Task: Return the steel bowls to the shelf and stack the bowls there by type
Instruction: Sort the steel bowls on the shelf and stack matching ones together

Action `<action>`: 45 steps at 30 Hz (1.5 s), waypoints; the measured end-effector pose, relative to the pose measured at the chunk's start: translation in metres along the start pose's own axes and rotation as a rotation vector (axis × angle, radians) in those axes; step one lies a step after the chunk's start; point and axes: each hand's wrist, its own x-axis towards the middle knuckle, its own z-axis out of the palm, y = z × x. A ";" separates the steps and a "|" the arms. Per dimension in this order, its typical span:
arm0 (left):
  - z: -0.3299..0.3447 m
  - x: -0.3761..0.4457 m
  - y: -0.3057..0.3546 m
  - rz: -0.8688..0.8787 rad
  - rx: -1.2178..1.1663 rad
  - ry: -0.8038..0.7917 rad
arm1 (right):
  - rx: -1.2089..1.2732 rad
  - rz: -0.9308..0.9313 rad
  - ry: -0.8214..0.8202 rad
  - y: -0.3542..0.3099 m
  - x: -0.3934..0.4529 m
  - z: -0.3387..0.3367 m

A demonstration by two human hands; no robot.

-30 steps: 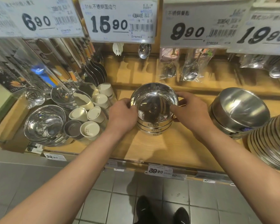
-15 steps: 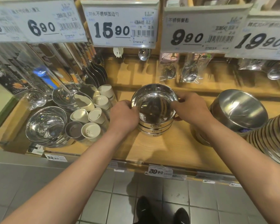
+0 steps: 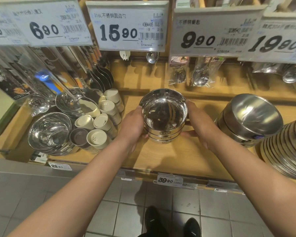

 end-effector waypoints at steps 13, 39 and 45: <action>-0.024 0.018 0.019 0.037 0.127 0.081 | 0.240 -0.021 -0.045 -0.005 0.005 0.037; -0.057 0.027 0.010 0.065 0.236 0.272 | 0.094 -0.195 0.081 -0.021 0.024 0.071; -0.058 0.026 0.013 0.057 0.271 0.275 | 0.088 -0.179 0.052 -0.021 0.025 0.070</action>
